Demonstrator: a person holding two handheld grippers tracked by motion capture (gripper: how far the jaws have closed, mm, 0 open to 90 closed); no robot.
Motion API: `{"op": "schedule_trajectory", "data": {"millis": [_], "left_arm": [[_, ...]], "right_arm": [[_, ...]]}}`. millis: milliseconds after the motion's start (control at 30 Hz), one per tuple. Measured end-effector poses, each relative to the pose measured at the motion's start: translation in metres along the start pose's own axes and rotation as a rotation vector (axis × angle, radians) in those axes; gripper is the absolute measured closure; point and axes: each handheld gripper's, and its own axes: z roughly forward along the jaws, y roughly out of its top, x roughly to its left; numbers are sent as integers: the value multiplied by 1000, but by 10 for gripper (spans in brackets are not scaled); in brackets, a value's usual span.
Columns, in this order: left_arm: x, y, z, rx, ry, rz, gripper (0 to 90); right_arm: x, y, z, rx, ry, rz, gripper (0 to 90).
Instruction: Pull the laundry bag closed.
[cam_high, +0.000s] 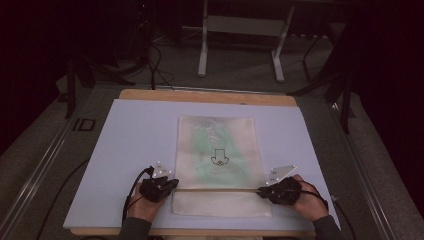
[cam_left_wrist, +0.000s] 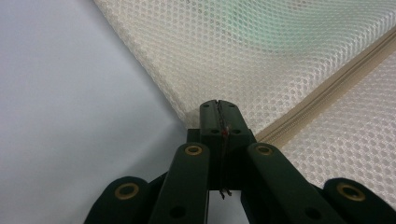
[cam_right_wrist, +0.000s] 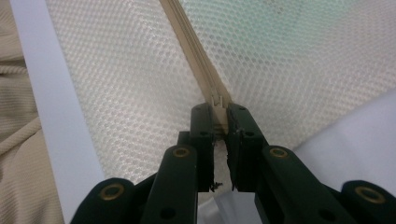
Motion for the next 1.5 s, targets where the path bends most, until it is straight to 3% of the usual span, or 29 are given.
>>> {"op": "schedule_trajectory", "data": {"millis": [833,900,1333,1500], "left_arm": [[0,-1,0,-7,2,-2,893],[0,-1,0,-4,4,-1,893],[-3,-3,-1,-24,18,21,880],[-4,-3,-2,-28,29,29,875]], "right_arm": [[-5,-13,-4,3,-7,40,809],[-5,-13,-3,18,-18,43,769],[-8,-14,-7,-31,-48,74,575],[-9,-15,-10,-51,-59,94,551]]}}
